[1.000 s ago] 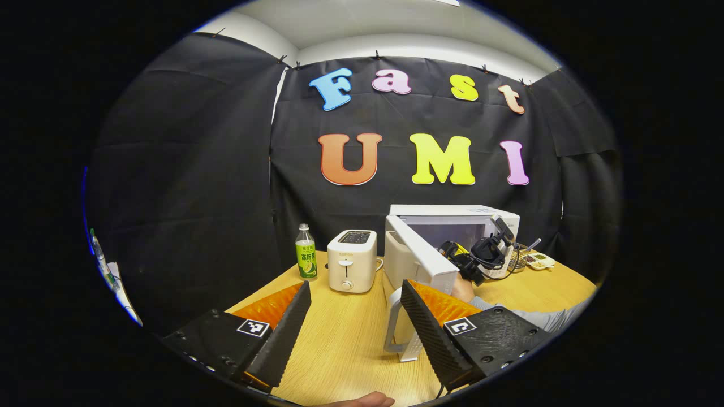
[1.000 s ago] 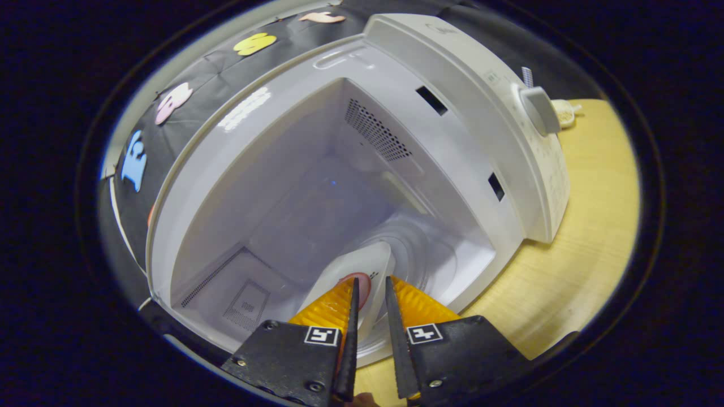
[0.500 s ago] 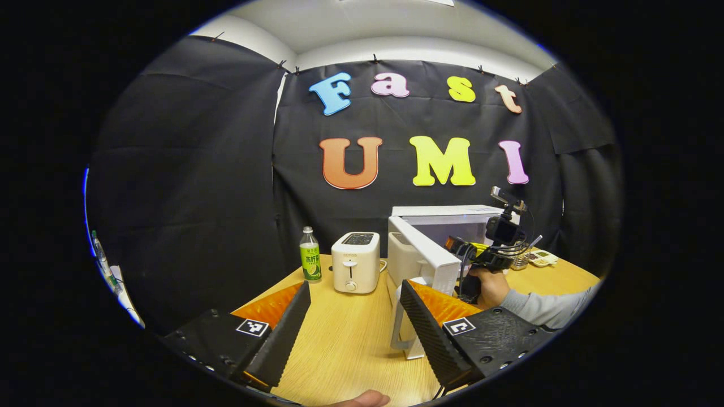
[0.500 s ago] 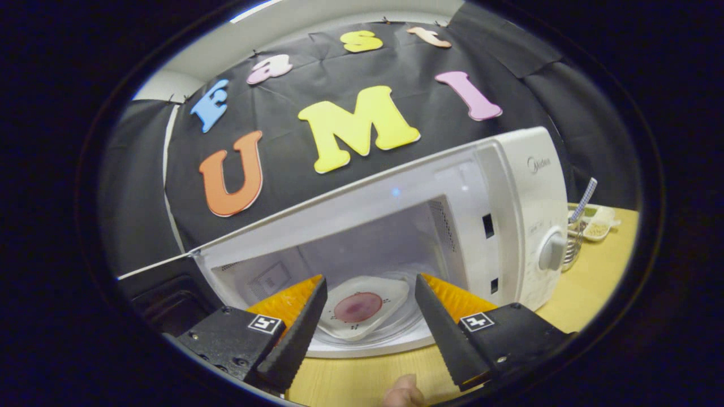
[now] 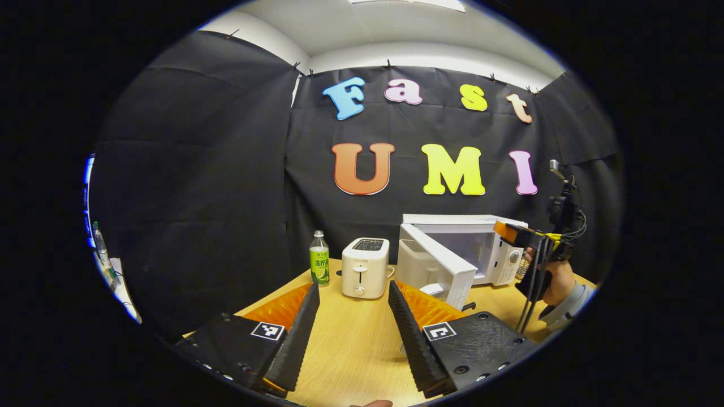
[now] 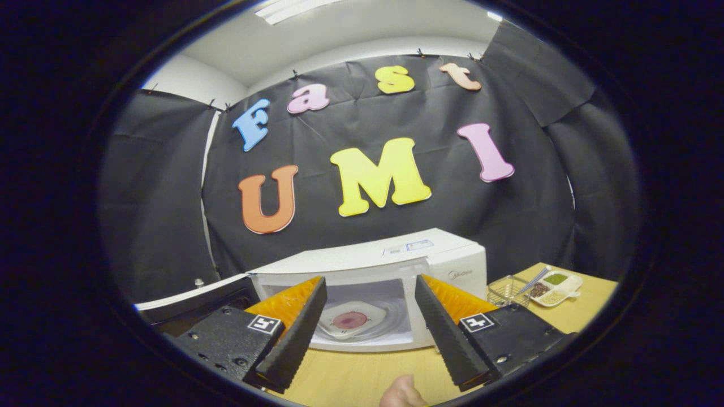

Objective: Open the microwave oven with the left hand, put the food in, and close the microwave oven.

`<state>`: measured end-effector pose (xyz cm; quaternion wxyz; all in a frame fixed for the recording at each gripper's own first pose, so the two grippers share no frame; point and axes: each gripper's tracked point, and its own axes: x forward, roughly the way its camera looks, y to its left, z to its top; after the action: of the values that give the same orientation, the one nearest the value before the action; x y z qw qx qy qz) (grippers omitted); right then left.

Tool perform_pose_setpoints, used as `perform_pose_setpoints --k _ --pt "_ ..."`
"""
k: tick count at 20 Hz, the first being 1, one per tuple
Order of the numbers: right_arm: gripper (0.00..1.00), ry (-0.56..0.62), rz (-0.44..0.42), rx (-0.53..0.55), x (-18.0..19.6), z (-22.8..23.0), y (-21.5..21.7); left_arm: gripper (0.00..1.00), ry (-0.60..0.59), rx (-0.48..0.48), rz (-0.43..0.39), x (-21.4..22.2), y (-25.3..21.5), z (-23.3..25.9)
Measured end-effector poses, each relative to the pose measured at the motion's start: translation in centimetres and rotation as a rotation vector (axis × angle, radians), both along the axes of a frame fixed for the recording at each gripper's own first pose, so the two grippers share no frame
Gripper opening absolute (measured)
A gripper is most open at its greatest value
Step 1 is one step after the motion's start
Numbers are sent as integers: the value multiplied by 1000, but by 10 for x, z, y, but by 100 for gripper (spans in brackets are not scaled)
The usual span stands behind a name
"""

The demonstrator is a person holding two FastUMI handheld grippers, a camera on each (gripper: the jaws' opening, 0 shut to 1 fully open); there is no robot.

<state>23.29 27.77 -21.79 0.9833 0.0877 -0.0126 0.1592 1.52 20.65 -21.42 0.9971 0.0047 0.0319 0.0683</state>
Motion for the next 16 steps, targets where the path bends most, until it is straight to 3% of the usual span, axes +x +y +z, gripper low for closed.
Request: perform_pose_setpoints --k 3,4,5,7,8,9,12,16 --pt "100 -42 19 3 -36 32 -28 30 -35 -21 3 -5 2 14" --pt "100 -60 18 2 -48 41 -39 29 -39 -10 -2 -7 3 17" --pt "99 -74 18 -12 -60 48 -48 20 -57 12 8 -9 5 24" --pt "99 -82 -15 -64 -78 54 -75 13 -79 15 6 -9 6 34" --pt "99 -86 -30 -91 -85 58 -86 12 -88 14 7 -7 5 35" --pt "99 -92 -41 -117 -91 62 -97 0 -92 11 22 -7 5 38" --pt "100 -113 -82 -139 -110 77 -120 0 -76 -15 -20 -3 -7 35" --pt "100 -139 -106 -178 -125 90 -141 0 -81 85 -57 17 -17 23"
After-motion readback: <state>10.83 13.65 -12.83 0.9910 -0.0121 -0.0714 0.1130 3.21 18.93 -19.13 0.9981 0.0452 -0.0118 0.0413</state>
